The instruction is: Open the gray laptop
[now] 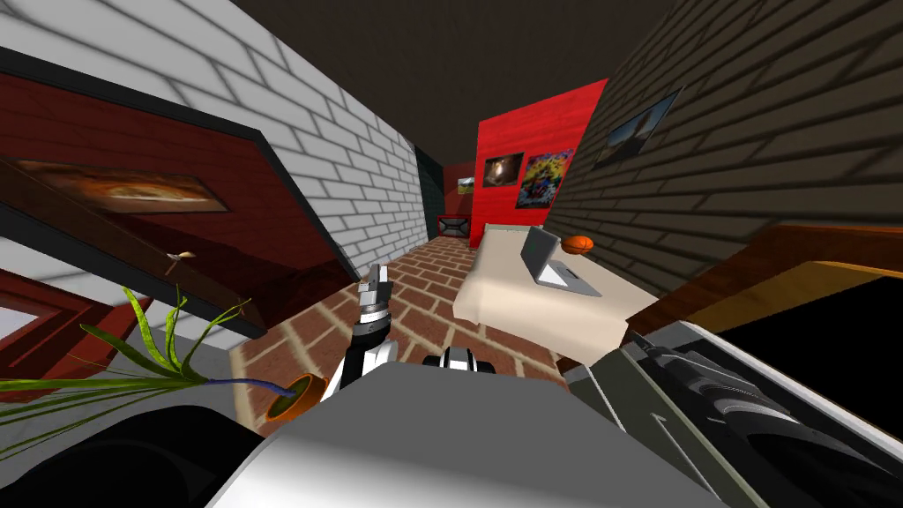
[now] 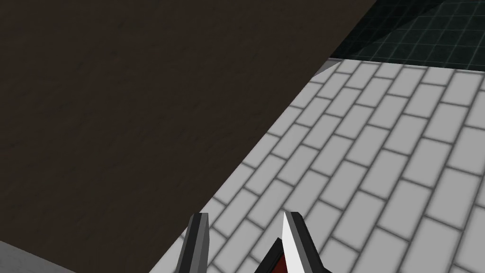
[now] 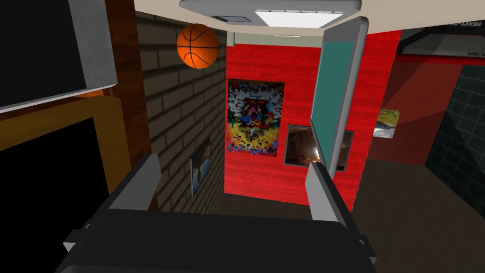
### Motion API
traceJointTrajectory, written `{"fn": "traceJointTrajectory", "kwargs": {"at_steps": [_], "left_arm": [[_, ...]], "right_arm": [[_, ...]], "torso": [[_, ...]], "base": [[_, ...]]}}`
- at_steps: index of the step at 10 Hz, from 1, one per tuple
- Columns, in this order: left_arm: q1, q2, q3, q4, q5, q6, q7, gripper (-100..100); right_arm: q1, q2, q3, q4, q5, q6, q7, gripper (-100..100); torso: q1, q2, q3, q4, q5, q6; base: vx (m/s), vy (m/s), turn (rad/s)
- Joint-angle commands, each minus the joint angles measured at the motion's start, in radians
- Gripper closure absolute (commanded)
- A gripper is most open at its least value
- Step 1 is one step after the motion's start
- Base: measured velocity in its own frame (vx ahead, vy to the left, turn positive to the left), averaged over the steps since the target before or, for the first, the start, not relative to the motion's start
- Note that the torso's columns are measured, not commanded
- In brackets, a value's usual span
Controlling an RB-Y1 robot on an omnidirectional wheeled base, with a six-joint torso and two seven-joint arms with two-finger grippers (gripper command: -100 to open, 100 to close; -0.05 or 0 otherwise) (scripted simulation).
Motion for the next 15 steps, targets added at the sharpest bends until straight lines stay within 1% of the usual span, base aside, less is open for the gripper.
{"fn": "traceJointTrajectory", "kwargs": {"at_steps": [1, 5, 8, 12, 13, 15], "left_arm": [[0.0, 0.0, 0.0, 0.0, 0.0, 0.0, 0.0, 0], [0.0, 0.0, 0.0, 0.0, 0.0, 0.0, 0.0, 0], [0.0, 0.0, 0.0, 0.0, 0.0, 0.0, 0.0, 0], [0.0, 0.0, 0.0, 0.0, 0.0, 0.0, 0.0, 0], [0.0, 0.0, 0.0, 0.0, 0.0, 0.0, 0.0, 0], [0.0, 0.0, 0.0, 0.0, 0.0, 0.0, 0.0, 0]], "right_arm": [[0.019, -0.069, -0.058, 0.07, 0.045, 0.025, 0.033, -100], [0.033, -0.184, -0.145, 0.19, 0.094, 0.042, 0.074, -100], [0.038, -0.258, -0.201, 0.27, 0.122, 0.046, 0.102, -100], [0.045, -0.342, -0.263, 0.357, 0.153, 0.048, 0.133, -100], [0.049, -0.376, -0.288, 0.391, 0.166, 0.05, 0.145, -100], [0.053, -0.41, -0.313, 0.425, 0.18, 0.053, 0.158, -100]], "torso": [[0.001, -0.001, -0.001, 0.0, 0.0, 0.0], [0.001, -0.001, -0.001, 0.0, 0.0, 0.0], [0.001, -0.001, -0.001, 0.0, 0.0, 0.0], [0.002, 0.001, 0.001, 0.0, 0.001, 0.001], [0.002, 0.001, 0.001, 0.0, 0.001, 0.001], [0.002, -0.002, -0.001, -0.001, 0.0, 0.001]], "base": [[0.056, 0.085, 0.269], [0.087, 0.058, 0.295], [0.11, 0.028, 0.28], [0.086, 0.014, 0.251], [0.101, 0.01, 0.298], [0.089, 0.01, 0.218]]}}
